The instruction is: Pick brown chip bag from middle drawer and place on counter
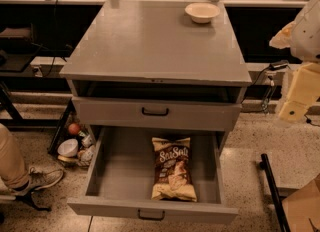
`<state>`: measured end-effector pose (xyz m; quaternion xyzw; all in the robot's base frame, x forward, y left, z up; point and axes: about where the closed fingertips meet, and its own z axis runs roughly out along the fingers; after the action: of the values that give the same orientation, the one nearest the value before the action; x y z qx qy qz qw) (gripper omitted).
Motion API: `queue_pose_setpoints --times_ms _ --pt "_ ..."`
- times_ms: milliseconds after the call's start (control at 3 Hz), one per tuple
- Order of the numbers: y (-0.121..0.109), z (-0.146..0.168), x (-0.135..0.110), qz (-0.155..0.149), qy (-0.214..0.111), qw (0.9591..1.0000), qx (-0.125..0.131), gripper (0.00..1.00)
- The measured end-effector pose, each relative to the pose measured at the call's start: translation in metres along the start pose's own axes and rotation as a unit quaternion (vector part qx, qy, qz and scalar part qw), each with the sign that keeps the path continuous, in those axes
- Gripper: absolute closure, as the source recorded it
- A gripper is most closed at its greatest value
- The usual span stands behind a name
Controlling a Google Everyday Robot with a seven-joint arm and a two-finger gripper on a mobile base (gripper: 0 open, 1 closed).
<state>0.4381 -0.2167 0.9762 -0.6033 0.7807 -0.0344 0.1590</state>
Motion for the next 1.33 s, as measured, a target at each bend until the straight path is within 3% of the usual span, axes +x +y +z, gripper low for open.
queue_pose_setpoints --times_ms 333,667,1000,1333 --pt "0.000 0.000 0.000 0.000 0.000 1.0000 0.000 0.00" --pt "0.010 0.023 -0.004 0.044 -0.002 0.9990 -0.012 0.00" --pt "0.039 0.081 -0.017 0.134 -0.021 0.9900 -0.038 0.00" --pt "0.071 0.164 -0.032 0.265 -0.050 0.9603 -0.072 0.00"
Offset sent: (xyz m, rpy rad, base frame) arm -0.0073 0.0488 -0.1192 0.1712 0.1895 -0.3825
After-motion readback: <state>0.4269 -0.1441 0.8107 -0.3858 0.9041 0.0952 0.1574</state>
